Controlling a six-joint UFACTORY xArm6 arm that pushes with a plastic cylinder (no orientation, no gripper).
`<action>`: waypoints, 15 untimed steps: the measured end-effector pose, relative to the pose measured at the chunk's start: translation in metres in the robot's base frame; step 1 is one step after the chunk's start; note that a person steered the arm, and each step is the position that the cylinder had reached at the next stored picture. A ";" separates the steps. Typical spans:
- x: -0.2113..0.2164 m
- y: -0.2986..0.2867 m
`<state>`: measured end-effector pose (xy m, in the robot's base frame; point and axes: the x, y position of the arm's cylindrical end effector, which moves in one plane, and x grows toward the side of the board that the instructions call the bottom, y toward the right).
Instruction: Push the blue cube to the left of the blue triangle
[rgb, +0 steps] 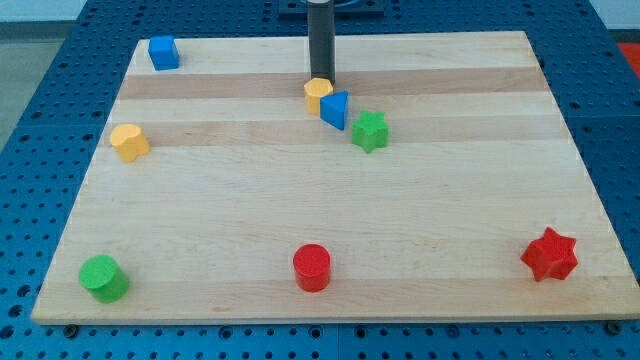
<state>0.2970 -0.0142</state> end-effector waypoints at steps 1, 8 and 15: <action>-0.001 -0.008; -0.106 -0.226; -0.054 -0.246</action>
<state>0.2429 -0.2599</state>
